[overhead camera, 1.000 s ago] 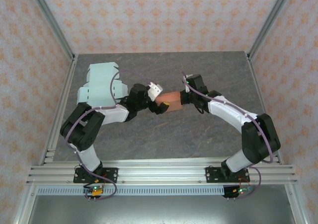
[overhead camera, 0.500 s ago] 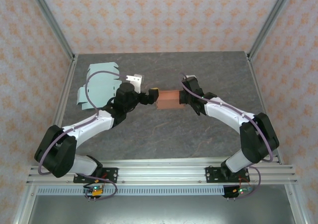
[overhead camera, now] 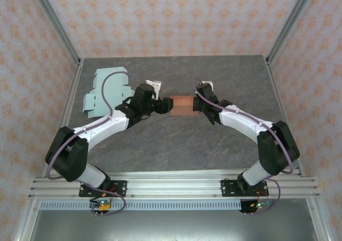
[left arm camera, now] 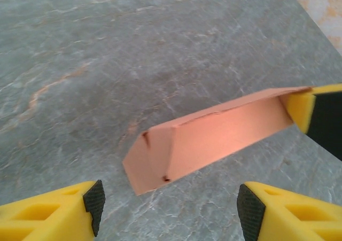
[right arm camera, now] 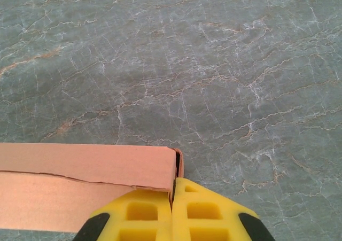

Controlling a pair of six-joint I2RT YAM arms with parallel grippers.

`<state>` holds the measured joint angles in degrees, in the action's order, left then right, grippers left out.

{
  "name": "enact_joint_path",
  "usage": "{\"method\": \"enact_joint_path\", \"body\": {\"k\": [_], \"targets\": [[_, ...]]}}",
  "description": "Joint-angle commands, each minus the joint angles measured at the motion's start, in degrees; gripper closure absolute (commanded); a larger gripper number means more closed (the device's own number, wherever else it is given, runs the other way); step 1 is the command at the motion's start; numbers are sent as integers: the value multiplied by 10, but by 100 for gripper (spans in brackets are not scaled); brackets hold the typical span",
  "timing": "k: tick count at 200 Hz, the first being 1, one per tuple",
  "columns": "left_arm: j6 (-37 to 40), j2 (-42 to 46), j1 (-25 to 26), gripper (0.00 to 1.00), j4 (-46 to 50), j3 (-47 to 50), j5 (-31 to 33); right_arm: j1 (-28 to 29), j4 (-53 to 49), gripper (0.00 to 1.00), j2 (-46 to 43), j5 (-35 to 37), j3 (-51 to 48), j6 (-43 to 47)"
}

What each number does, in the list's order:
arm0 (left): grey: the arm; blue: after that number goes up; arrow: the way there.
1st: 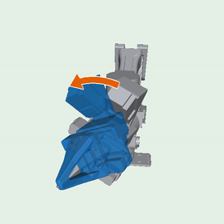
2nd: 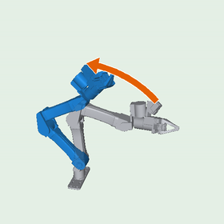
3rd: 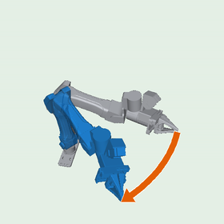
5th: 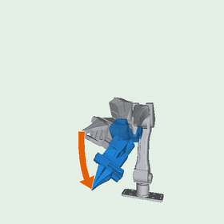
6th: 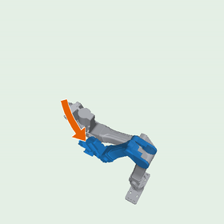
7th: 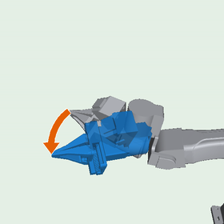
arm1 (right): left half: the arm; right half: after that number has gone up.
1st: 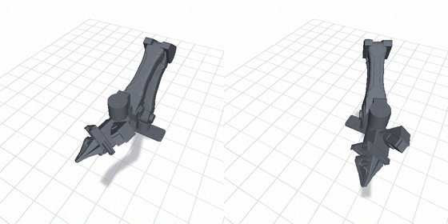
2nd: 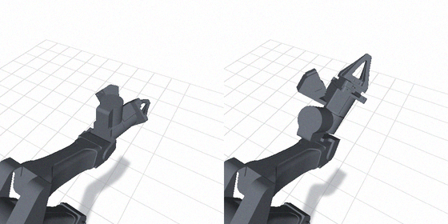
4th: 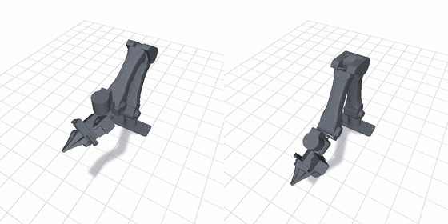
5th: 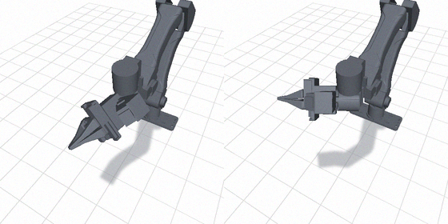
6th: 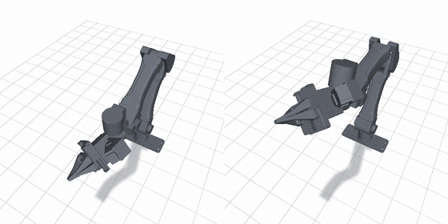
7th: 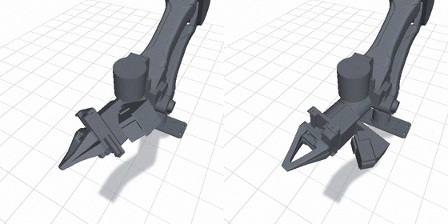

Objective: Fold the paper box

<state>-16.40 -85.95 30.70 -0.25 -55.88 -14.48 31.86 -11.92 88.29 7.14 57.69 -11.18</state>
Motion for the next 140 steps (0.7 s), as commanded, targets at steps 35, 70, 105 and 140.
{"method": "enact_joint_path", "body": {"k": [35,70,105,140], "targets": [[93,-68,6,48,69,-73,2,2,-24,98,17,14,-4,-11],[83,-84,6,58,68,-87,42,1,-26,98,23,6,-1,-13],[80,-104,6,82,63,-106,9,1,-27,98,27,4,1,-11],[73,-114,6,93,78,-124,-16,1,-27,98,29,2,4,-16]]}}
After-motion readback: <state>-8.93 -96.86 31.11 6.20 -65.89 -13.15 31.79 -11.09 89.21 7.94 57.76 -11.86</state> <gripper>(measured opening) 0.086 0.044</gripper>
